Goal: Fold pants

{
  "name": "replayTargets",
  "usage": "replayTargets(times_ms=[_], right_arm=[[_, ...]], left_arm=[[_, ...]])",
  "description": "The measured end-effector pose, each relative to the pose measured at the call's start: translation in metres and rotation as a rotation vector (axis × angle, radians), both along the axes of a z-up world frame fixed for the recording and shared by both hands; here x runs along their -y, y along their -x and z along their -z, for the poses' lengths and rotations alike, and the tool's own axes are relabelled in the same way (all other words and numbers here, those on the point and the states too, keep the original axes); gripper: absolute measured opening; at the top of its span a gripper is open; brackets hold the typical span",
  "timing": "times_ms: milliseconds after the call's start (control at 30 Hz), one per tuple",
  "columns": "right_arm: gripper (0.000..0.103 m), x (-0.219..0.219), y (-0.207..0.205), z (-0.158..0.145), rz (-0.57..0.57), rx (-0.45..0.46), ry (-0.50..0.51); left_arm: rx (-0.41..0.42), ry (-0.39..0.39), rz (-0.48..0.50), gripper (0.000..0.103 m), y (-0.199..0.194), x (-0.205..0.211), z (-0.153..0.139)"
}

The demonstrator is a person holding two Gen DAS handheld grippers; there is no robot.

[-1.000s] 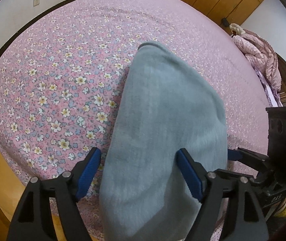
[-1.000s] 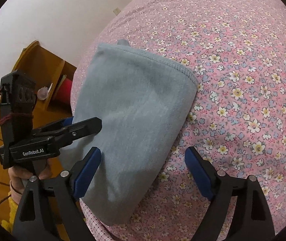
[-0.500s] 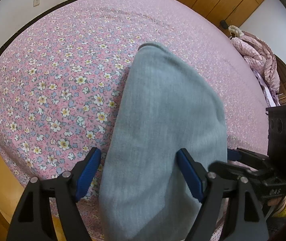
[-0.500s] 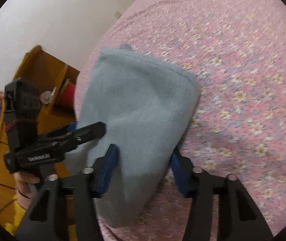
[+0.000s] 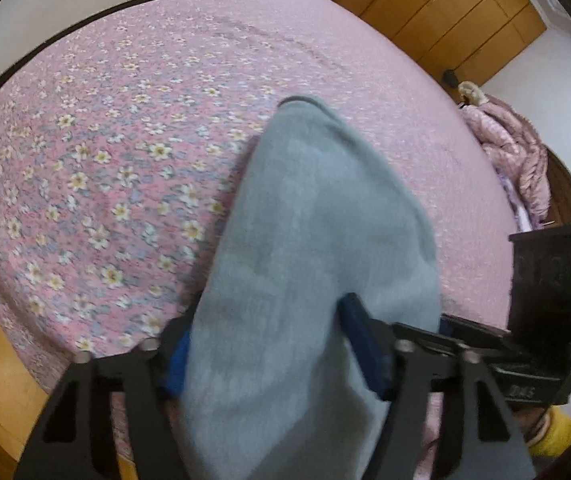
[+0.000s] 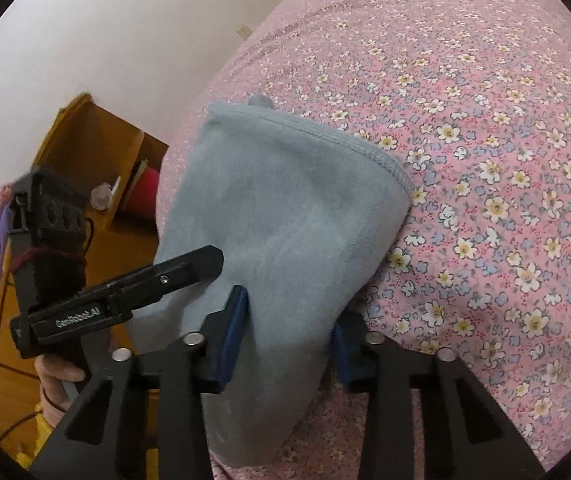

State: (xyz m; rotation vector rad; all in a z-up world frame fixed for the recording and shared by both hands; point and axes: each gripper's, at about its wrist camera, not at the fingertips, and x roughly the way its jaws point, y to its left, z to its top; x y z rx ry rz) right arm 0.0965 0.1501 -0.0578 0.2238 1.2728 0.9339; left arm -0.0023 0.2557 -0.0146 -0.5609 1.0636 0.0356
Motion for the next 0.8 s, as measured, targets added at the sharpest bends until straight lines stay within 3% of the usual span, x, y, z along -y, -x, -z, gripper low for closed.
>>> replayTargets(times_ms=[67, 233, 533, 800], right_arm=[[0.025, 0.006, -0.001, -0.007, -0.005, -0.005, -0.034], [0.025, 0.020, 0.001, -0.034, -0.025, 0.085, -0.029], [0.024, 0.100, -0.019, -0.073, -0.003, 0.150, -0.021], [0.025, 0.197, -0.056, -0.098, 0.084, 0.189, 0.057]], left_arm=[[0.006, 0.012, -0.016, 0.058, 0.002, 0.000, -0.002], [0.051, 0.082, -0.086, 0.039, 0.012, -0.003, -0.018], [0.114, 0.151, -0.007, 0.038, -0.017, 0.056, -0.040], [0.130, 0.189, 0.142, 0.038, -0.094, 0.153, -0.054]])
